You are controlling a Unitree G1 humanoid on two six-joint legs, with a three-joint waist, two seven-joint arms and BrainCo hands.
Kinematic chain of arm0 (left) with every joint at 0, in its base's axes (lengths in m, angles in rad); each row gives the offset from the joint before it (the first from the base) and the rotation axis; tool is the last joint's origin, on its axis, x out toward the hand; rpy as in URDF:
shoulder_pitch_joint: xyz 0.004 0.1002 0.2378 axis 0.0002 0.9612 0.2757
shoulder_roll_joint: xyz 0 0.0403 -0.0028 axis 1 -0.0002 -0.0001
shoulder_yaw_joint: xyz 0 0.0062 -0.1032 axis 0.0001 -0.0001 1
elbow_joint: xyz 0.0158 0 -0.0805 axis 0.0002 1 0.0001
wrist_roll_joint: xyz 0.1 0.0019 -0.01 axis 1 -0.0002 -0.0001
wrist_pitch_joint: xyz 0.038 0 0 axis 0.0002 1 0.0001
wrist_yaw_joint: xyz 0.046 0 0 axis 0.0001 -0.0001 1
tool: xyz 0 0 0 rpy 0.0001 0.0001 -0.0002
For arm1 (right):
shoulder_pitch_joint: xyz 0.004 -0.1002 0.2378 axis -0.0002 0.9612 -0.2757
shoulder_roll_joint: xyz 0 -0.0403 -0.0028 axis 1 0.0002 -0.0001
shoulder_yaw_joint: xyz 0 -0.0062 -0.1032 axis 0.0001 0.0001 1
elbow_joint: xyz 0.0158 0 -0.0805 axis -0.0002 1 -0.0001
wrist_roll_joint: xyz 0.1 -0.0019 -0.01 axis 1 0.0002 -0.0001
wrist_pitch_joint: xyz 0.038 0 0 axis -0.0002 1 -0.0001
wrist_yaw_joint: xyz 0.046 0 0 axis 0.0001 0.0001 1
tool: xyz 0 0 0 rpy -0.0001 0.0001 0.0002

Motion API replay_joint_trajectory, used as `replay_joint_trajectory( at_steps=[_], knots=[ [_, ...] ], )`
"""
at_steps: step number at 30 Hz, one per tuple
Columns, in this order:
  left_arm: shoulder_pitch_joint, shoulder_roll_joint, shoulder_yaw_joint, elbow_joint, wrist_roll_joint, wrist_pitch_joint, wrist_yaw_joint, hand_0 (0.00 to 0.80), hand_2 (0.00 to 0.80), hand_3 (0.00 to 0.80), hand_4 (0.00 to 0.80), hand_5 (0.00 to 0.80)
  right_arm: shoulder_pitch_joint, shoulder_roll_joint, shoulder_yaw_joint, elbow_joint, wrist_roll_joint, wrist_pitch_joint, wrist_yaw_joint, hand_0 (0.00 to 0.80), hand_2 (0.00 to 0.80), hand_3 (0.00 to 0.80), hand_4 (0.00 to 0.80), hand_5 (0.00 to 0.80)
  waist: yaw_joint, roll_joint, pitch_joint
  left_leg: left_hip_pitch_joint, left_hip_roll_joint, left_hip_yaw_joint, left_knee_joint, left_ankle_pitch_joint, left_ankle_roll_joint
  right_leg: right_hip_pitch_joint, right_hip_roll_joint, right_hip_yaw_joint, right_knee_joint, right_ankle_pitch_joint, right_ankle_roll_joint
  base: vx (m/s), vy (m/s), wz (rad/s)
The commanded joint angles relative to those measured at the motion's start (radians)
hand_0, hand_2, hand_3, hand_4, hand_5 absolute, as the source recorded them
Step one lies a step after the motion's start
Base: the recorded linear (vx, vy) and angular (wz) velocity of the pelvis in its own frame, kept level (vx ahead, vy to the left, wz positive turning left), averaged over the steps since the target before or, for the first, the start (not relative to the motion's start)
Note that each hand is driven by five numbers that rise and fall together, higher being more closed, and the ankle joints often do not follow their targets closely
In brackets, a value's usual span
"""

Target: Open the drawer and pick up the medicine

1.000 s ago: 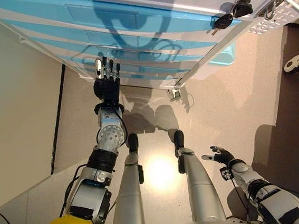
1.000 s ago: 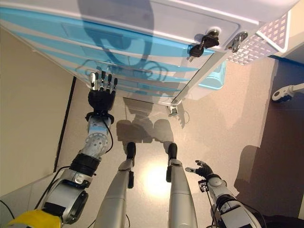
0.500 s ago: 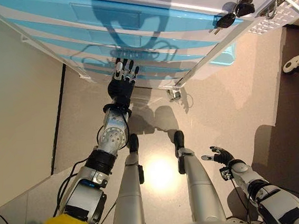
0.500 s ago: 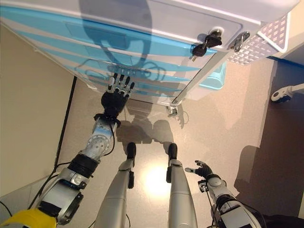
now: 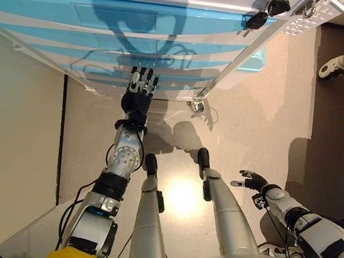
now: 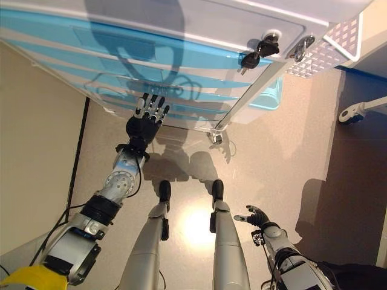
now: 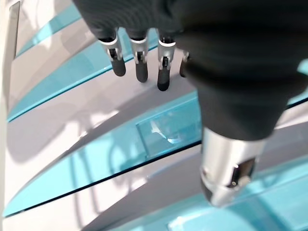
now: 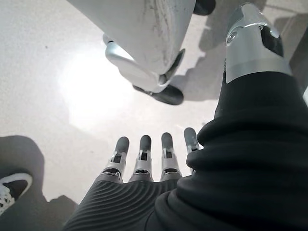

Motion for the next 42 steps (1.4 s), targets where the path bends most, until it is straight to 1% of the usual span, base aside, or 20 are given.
replay_joint_trajectory(
  at_steps=[1,8,13,19,31,32,33,34,35,36,42],
  knots=[
    [-0.377,-0.060,0.073,-0.093,0.072,-0.073,-0.120,0.000,0.000,0.000,0.000,0.000,0.043,-0.056,0.046,0.009,0.008,0.005,0.015,0.000,0.000,0.000,0.000,0.000,-0.037,0.064,-0.034,0.001,0.003,-0.017,0.013,-0.075,0.010,0.012,0.068,-0.020,-0.011,0.018,-0.002,0.014,0.018,-0.09],
    [-0.372,-0.057,0.071,-0.134,0.066,-0.090,-0.127,0.000,0.000,0.000,0.000,0.000,0.062,-0.064,0.065,0.004,-0.003,0.003,0.025,0.000,0.000,0.000,0.000,0.000,-0.035,0.066,-0.052,0.014,0.003,-0.015,0.014,-0.081,0.008,0.021,0.071,-0.019,-0.013,0.016,-0.008,0.002,0.003,-0.04],
    [-0.372,-0.057,0.067,-0.148,0.062,-0.091,-0.139,0.000,0.000,0.000,0.000,0.000,0.077,-0.069,0.071,0.006,-0.015,0.008,0.035,0.000,0.000,0.000,0.000,0.000,-0.028,0.066,-0.058,0.054,0.005,-0.012,-0.018,-0.072,0.007,0.050,0.071,-0.020,-0.018,0.015,-0.007,0.000,0.000,0.00],
    [-0.358,-0.065,0.071,-0.180,0.056,-0.094,-0.154,0.000,0.000,0.000,0.000,0.000,0.096,-0.079,0.073,0.010,-0.032,0.012,0.041,0.000,0.000,0.000,0.000,0.000,-0.028,0.066,-0.060,0.089,0.000,-0.010,-0.025,-0.071,0.005,0.087,0.070,-0.022,-0.021,0.008,-0.010,-0.001,-0.004,-0.02],
    [-0.329,-0.081,0.093,-0.194,0.053,-0.100,-0.139,0.000,0.000,0.000,0.000,0.000,0.119,-0.089,0.071,0.013,-0.055,0.017,0.045,0.000,0.000,0.000,0.000,0.000,-0.026,0.068,-0.073,0.108,0.005,-0.016,-0.016,-0.074,0.002,0.114,0.070,-0.027,-0.015,-0.002,-0.019,-0.004,-0.007,-0.02],
    [-0.327,-0.083,0.096,-0.195,0.054,-0.102,-0.136,0.182,0.182,0.182,0.182,0.182,0.119,-0.087,0.070,0.014,-0.056,0.018,0.045,0.000,0.000,0.000,0.000,0.000,-0.026,0.068,-0.074,0.107,0.006,-0.016,-0.014,-0.075,0.002,0.113,0.071,-0.026,-0.014,-0.002,-0.019,-0.003,-0.003,-0.04],
    [-0.323,-0.086,0.102,-0.193,0.055,-0.103,-0.130,0.467,0.467,0.467,0.467,0.467,0.119,-0.086,0.069,0.016,-0.057,0.019,0.043,0.000,0.000,0.000,0.000,0.000,-0.025,0.069,-0.075,0.107,0.006,-0.015,-0.013,-0.075,0.002,0.111,0.072,-0.026,-0.011,-0.003,-0.020,-0.005,-0.003,-0.05],
    [-0.319,-0.090,0.106,-0.191,0.055,-0.106,-0.125,0.502,0.502,0.502,0.502,0.502,0.117,-0.086,0.067,0.016,-0.059,0.019,0.043,0.000,0.000,0.000,0.000,0.000,-0.025,0.070,-0.075,0.106,0.007,-0.016,-0.013,-0.075,0.002,0.109,0.072,-0.026,-0.011,-0.003,-0.020,-0.003,-0.006,-0.06],
    [-0.315,-0.092,0.109,-0.190,0.058,-0.108,-0.119,0.718,0.718,0.718,0.718,0.718,0.116,-0.086,0.066,0.018,-0.059,0.019,0.041,0.000,0.000,0.000,0.000,0.000,-0.025,0.070,-0.076,0.105,0.007,-0.016,-0.014,-0.074,0.001,0.109,0.072,-0.027,-0.012,-0.003,-0.020,0.000,-0.005,-0.07],
    [-0.311,-0.093,0.115,-0.185,0.059,-0.113,-0.110,0.800,0.800,0.800,0.800,0.800,0.116,-0.085,0.067,0.018,-0.060,0.020,0.041,0.000,0.000,0.000,0.000,0.000,-0.024,0.070,-0.077,0.104,0.009,-0.016,-0.014,-0.074,0.001,0.109,0.072,-0.028,-0.013,-0.003,-0.021,0.006,-0.005,-0.09],
    [-0.304,-0.102,0.133,-0.171,0.077,-0.128,-0.072,0.800,0.800,0.800,0.800,0.800,0.112,-0.078,0.064,0.020,-0.062,0.018,0.028,0.000,0.000,0.000,0.000,0.000,-0.024,0.070,-0.079,0.104,0.015,-0.018,-0.027,-0.066,-0.002,0.110,0.071,-0.029,-0.024,-0.001,-0.020,0.006,-0.003,-0.04]
  ],
)
